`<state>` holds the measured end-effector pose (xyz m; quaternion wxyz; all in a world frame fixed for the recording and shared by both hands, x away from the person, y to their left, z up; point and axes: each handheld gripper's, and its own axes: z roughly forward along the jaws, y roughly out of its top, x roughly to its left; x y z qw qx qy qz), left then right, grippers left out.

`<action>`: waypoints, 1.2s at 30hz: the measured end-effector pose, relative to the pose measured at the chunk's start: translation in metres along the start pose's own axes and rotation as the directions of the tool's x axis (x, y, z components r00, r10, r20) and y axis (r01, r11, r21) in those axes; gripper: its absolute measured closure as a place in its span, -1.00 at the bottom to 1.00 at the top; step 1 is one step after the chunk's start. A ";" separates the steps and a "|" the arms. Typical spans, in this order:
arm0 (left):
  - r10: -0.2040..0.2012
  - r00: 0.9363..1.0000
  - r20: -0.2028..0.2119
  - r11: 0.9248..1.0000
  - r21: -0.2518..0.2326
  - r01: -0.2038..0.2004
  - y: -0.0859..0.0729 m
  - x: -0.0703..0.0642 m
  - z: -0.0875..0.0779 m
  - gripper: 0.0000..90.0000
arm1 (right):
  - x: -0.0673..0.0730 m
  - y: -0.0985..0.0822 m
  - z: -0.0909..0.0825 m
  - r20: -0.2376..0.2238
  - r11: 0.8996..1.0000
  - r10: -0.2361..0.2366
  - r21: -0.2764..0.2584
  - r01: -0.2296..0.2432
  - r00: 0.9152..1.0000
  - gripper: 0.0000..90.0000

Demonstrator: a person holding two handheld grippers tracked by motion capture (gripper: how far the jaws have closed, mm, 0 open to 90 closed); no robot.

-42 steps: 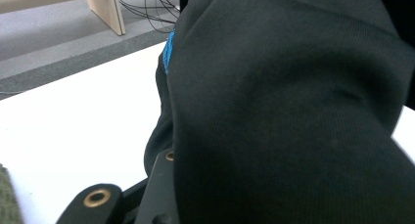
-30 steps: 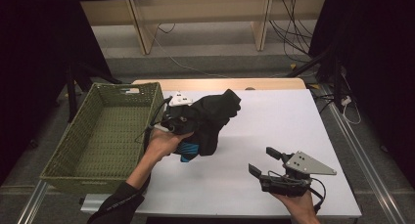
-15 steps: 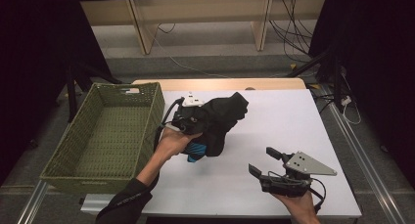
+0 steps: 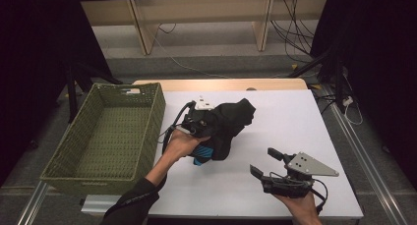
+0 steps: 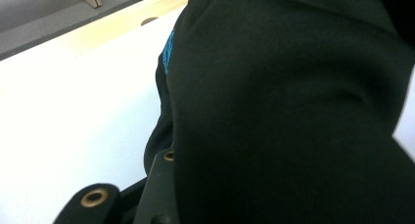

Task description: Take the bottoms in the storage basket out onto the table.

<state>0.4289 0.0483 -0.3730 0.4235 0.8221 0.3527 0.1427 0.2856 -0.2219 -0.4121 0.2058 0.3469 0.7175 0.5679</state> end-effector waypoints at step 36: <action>-0.012 1.000 0.001 0.990 0.139 0.012 -0.013 0.003 0.029 -0.56 | 0.001 -0.001 0.001 -0.007 1.000 0.000 0.003 0.000 1.000 -0.56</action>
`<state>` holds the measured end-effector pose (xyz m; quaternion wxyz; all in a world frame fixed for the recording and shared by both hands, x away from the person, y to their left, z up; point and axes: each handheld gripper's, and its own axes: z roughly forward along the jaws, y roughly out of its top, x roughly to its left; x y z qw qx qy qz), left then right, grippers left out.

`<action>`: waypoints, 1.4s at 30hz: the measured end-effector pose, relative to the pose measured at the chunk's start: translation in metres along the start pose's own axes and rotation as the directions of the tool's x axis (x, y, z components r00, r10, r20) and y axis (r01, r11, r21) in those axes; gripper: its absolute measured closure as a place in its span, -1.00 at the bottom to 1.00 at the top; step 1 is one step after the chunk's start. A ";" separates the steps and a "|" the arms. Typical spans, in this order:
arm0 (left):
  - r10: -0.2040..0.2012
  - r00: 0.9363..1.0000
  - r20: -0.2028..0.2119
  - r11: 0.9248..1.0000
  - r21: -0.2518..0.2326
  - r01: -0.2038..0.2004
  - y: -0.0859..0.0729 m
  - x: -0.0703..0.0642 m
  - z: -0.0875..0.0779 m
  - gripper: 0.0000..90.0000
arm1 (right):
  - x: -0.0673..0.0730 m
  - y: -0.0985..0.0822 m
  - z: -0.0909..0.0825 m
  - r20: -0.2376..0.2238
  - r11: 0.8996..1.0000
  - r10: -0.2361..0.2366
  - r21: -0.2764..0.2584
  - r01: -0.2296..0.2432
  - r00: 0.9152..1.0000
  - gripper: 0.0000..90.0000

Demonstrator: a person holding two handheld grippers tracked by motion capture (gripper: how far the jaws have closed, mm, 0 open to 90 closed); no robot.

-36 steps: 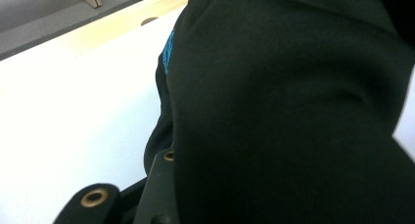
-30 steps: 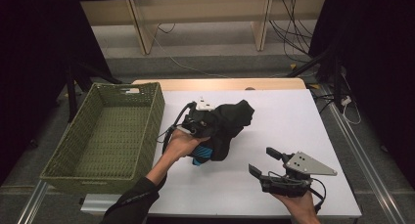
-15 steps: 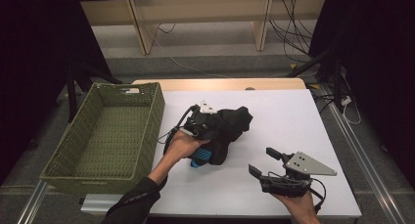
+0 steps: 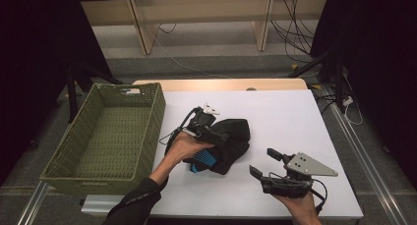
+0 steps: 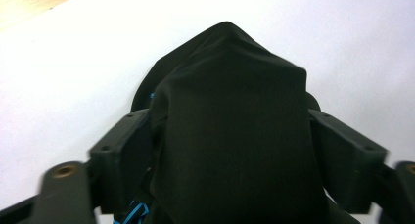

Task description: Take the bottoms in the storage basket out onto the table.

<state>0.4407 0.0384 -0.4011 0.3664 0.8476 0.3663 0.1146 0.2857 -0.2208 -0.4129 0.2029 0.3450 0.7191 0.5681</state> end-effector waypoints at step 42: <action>-0.031 0.999 0.009 0.985 -0.172 0.032 -0.002 -0.005 -0.042 -0.89 | 0.001 0.001 -0.002 0.007 1.000 -0.006 -0.003 0.006 1.000 -0.56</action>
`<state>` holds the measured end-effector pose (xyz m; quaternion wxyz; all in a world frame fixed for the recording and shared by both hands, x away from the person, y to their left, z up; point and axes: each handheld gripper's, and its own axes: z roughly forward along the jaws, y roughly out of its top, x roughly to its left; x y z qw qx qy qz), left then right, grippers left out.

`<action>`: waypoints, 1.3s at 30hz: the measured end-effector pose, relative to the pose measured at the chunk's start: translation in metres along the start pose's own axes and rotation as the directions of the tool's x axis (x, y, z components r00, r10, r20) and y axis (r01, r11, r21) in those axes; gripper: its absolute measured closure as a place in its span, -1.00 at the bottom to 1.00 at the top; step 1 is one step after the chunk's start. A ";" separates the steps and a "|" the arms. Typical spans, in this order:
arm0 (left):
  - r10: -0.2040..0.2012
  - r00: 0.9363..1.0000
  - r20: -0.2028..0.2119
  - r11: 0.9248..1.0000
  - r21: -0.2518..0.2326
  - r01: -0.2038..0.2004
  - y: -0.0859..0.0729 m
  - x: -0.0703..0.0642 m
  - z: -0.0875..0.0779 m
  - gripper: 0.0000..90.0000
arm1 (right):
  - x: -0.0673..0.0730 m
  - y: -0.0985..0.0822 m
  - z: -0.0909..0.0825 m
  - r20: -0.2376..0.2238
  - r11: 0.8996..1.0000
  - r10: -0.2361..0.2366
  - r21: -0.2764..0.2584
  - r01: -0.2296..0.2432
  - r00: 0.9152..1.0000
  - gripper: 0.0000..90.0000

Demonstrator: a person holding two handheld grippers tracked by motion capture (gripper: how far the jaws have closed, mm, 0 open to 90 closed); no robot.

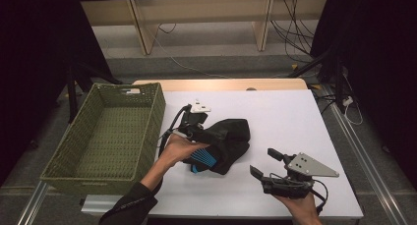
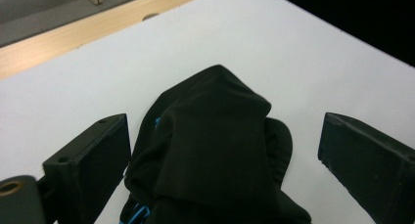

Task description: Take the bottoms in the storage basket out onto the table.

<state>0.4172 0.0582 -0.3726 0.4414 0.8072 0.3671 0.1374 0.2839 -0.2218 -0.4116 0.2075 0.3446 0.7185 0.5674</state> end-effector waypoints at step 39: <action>-0.107 0.993 0.042 0.968 -0.223 0.113 -0.015 0.007 -0.035 -0.93 | 0.000 0.000 0.000 0.002 1.000 -0.001 0.000 0.001 1.000 -0.56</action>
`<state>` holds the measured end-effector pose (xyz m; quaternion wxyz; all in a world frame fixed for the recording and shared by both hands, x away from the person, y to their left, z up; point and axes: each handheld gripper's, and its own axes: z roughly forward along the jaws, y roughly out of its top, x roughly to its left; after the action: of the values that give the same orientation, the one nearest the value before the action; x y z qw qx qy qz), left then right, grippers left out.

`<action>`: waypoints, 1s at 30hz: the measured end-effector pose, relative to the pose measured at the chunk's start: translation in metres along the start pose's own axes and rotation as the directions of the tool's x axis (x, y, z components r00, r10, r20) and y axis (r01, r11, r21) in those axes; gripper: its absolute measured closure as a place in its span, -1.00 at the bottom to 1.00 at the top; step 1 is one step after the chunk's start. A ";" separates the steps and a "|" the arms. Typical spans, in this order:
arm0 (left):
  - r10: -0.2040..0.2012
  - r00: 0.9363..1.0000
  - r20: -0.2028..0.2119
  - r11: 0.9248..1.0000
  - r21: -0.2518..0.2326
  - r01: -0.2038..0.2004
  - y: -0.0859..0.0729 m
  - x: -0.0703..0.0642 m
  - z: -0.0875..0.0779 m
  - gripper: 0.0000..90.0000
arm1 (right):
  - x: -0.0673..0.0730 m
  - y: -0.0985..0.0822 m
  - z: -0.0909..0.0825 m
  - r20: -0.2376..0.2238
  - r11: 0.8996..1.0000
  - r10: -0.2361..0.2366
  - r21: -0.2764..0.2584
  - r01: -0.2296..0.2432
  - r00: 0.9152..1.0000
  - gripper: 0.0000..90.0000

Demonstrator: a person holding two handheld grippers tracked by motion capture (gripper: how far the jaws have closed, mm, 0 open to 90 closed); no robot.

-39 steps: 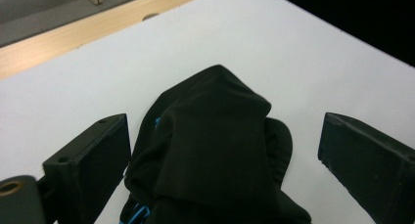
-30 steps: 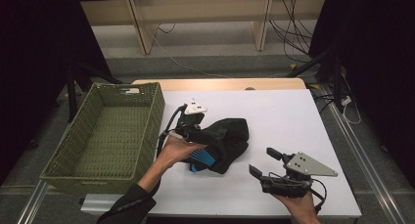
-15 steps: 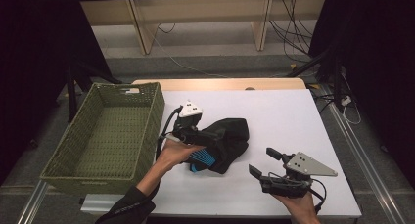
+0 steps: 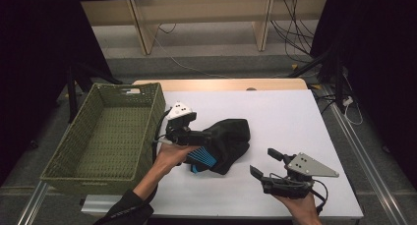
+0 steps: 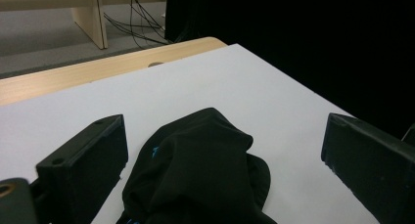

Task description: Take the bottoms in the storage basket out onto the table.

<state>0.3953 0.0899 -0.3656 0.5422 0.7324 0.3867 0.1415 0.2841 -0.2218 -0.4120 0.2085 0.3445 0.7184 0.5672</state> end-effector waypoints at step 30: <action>0.018 1.000 0.017 0.997 -0.072 -0.016 -0.019 -0.002 -0.016 -0.93 | 0.001 0.000 -0.001 -0.003 1.000 0.003 -0.010 -0.003 1.000 -0.57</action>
<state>0.3761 0.1020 -0.3761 0.5704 0.7168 0.3704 0.1536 0.2832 -0.2217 -0.4114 0.2084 0.3436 0.7154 0.5715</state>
